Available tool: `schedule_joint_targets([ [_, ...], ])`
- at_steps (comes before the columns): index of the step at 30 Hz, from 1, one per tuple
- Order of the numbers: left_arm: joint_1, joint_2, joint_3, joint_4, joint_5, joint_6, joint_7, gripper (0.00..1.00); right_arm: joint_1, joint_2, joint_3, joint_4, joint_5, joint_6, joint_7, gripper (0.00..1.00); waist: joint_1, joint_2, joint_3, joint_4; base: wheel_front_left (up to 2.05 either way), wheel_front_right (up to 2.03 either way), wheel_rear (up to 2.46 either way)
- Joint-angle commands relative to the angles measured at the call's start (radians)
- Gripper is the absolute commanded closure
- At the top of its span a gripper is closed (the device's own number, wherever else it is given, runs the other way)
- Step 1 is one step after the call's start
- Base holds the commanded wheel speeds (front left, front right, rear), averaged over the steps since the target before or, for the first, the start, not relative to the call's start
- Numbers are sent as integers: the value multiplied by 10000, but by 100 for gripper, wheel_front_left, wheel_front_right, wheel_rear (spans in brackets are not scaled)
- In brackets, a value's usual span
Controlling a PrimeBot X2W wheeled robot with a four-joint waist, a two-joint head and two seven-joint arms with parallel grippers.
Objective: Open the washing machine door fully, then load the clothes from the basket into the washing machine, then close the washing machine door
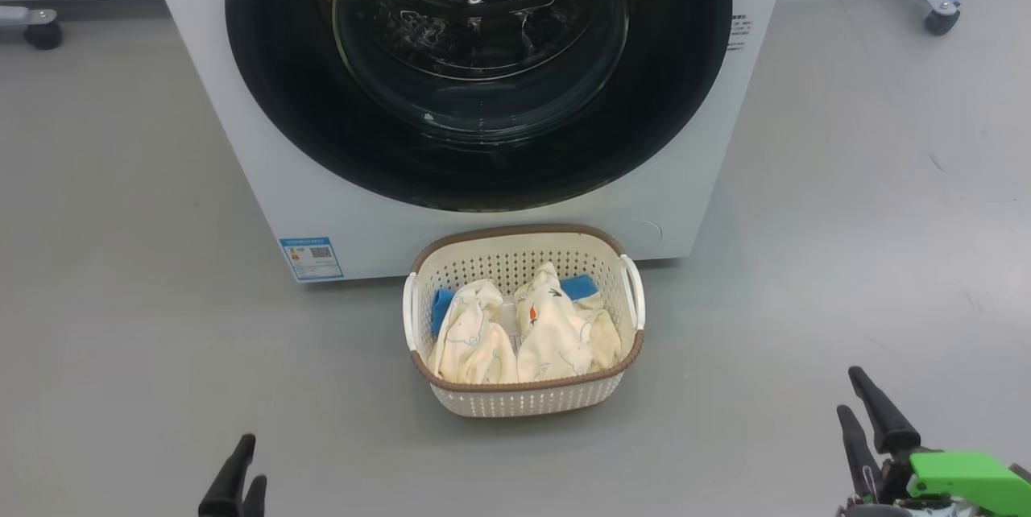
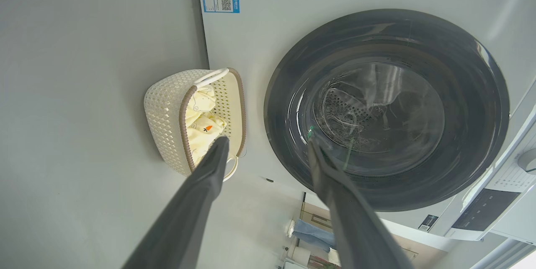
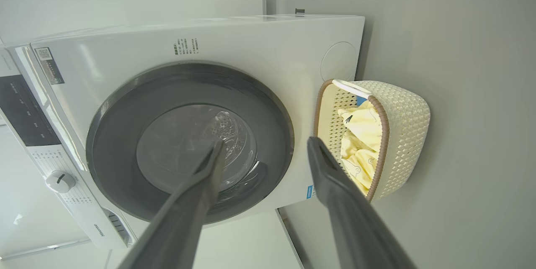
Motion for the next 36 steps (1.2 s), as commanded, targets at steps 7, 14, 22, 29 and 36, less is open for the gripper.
schedule_joint_targets([
  [7, -503, 135, -19, -630, 132, -3, -176, 0, -581, -122, 148, -560, -269, -3, -229, 0, 0, -1, 5, -3, 0, 0, 0],
  [14, -592, 301, -208, -941, 401, -3, -445, 0, -741, -271, 368, -751, -666, -5, -502, 0, 0, -1, 2, -10, 0, 0, 0],
  [22, -685, 558, -502, -1111, 907, -4, -769, 0, -902, -415, 564, -866, -1312, -7, -778, 0, 0, -1, -7, -24, 0, 0, 0],
  [29, -783, 700, -660, -1192, 1388, -4, -1007, 0, -1029, -531, 731, -966, -1982, -8, -999, 0, 0, -1, -14, -26, 0, 0, 0],
  [36, -839, 792, -739, -1309, 2124, -5, -1219, 0, -1151, -663, 889, -1043, -2847, -10, -1211, 0, 0, -1, -33, -19, 0, 0, 0],
])
